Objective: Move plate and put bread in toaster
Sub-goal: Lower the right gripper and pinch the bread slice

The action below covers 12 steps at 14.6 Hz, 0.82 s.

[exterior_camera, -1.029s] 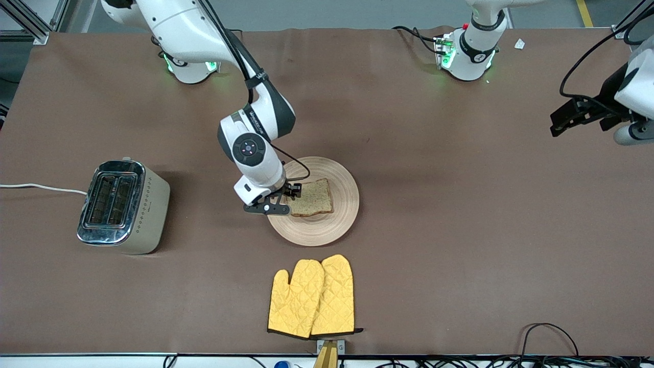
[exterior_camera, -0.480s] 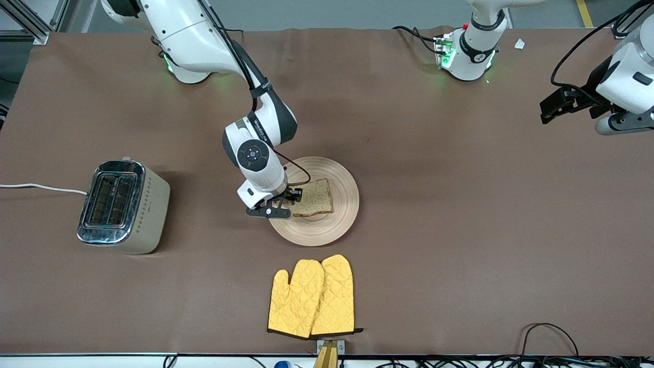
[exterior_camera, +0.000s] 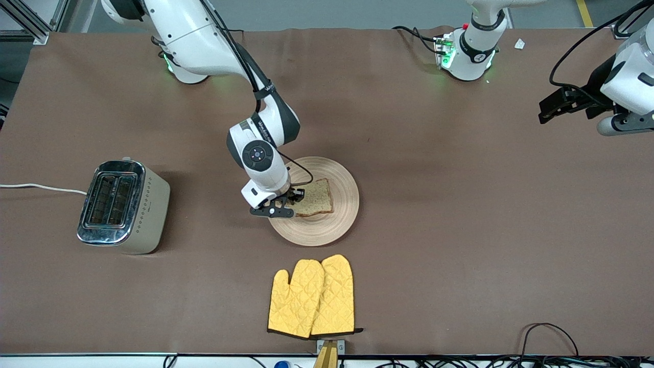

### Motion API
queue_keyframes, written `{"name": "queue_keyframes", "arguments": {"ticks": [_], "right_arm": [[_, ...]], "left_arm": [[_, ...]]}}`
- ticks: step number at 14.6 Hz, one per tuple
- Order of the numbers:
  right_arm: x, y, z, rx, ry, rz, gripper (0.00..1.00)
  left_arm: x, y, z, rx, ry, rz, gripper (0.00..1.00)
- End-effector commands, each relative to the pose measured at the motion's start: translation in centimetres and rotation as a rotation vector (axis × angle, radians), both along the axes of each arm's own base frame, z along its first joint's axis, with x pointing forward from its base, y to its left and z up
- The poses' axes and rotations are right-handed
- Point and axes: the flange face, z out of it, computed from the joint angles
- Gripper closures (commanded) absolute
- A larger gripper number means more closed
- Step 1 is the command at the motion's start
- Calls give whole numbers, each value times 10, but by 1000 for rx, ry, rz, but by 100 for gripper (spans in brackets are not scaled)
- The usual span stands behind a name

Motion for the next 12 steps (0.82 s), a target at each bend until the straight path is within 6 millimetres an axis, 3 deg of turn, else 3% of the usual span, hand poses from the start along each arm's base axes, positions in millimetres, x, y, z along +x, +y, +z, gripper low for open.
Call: {"name": "queue_keyframes", "arguments": {"ticks": [1,3,5,8,10,12], "right_arm": [[-3,1,-7,-2,10,-18,86],[-4,2,-7,-4,13,-21,98],[-3,2,-3,-4,14,-16,100],[5,0,22,-38,44,1,100],[19,-12,76,-136,48,40,100],[26,-21,109,-215,79,57,100]], "left_arm": [[3,0,-2,-23,1,2,0],[3,0,0,-23,-5,0,0],[3,-1,0,-20,-5,2,0],[3,-1,0,-19,-6,0,0],[3,-1,0,-18,-6,6,0],[3,-1,0,-18,-6,6,0]]}}
